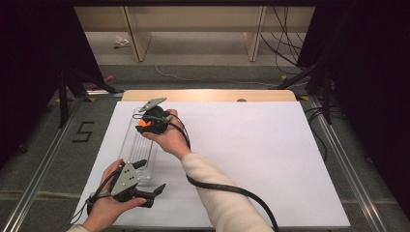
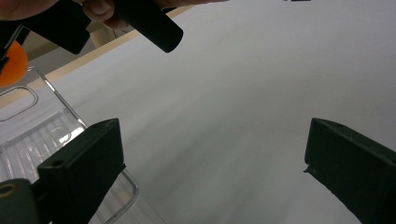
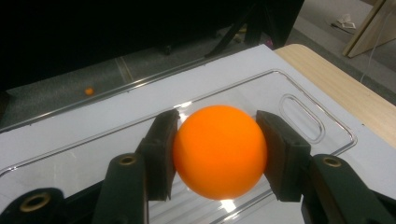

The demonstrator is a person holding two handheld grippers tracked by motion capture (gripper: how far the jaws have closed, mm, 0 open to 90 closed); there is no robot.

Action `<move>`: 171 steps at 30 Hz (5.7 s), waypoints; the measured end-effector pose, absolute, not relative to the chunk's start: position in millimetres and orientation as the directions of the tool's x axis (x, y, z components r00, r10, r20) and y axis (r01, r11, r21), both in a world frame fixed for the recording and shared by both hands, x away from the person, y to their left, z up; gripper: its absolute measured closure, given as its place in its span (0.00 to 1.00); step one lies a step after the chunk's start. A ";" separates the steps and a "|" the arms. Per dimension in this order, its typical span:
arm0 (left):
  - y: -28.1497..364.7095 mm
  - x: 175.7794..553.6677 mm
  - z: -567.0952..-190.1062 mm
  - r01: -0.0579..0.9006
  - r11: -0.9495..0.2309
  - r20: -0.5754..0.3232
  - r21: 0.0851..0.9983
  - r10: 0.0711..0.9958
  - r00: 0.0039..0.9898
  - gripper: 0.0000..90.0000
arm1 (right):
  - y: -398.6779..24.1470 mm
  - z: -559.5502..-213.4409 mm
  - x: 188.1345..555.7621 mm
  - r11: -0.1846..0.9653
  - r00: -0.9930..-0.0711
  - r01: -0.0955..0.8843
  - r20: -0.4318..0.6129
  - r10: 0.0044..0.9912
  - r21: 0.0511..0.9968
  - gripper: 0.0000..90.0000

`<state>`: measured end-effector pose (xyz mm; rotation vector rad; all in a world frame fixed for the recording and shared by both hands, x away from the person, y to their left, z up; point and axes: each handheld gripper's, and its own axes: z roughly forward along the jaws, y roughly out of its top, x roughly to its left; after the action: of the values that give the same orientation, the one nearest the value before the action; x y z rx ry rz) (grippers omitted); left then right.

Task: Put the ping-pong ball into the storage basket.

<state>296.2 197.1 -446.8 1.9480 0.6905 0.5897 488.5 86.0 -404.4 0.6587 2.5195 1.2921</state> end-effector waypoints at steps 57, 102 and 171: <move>197.1 296.1 -447.1 0.221 -0.389 0.116 0.894 0.679 0.725 0.05 | 97.8 -415.6 498.4 0.525 -0.867 0.307 0.006 0.498 0.794 0.57; 197.4 295.7 -447.2 0.222 -0.388 0.115 0.894 0.680 0.724 0.05 | 103.6 -425.0 500.4 0.545 -0.866 0.324 0.012 0.500 0.773 0.57; 197.9 295.3 -447.2 0.222 -0.388 0.115 0.894 0.680 0.724 0.05 | 111.2 -442.9 500.4 0.579 -0.874 0.333 0.014 0.485 0.744 0.57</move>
<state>295.3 197.9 -447.2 1.9502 0.6914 0.5886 500.4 111.2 -442.9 0.6857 2.6175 1.1737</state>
